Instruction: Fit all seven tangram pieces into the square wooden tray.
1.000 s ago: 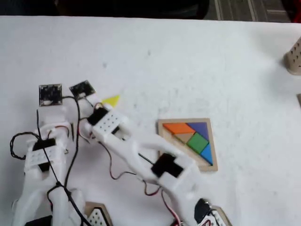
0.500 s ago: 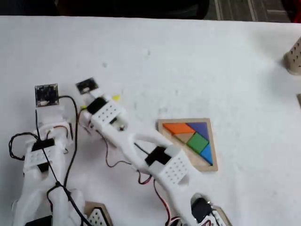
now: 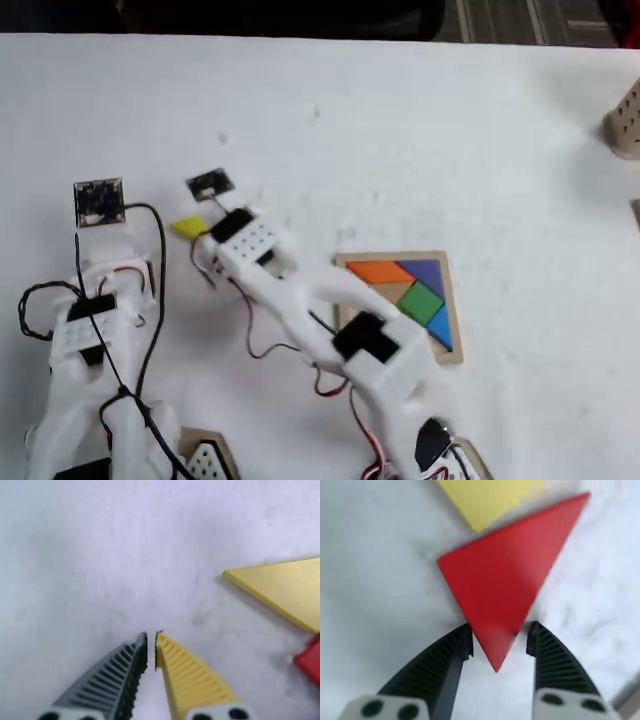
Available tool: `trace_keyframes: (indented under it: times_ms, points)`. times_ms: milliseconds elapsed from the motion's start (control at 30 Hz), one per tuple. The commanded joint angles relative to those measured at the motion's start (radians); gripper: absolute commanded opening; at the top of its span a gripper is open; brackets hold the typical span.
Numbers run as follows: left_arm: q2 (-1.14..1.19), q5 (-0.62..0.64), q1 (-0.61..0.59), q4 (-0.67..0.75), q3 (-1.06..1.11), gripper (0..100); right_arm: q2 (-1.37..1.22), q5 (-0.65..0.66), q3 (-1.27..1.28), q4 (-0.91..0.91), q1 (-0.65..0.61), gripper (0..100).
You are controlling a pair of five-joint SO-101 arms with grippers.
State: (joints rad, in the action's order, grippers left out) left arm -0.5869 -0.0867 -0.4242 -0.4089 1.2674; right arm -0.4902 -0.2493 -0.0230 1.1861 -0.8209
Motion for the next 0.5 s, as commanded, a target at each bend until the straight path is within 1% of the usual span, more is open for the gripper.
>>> trace_keyframes:
  times_ms: [0,133,233,367,467]
  points:
    - [-0.031,0.014,-0.008,0.026,-0.012,6,0.174,0.008,0.13,-0.058,0.035,18.0]
    - [-0.031,0.014,-0.007,0.026,-0.012,6,0.338,0.006,0.186,-0.116,0.018,18.0]
    - [-0.031,0.014,-0.007,0.026,-0.012,6,0.386,0.012,0.201,-0.193,-0.01,17.7]
    - [-0.031,0.014,-0.007,0.026,-0.012,6,0.323,0.015,0.199,-0.401,-0.053,17.0]
    - [-0.031,0.014,-0.007,0.025,-0.012,6,0.222,0.015,0.196,-0.55,-0.058,10.4]
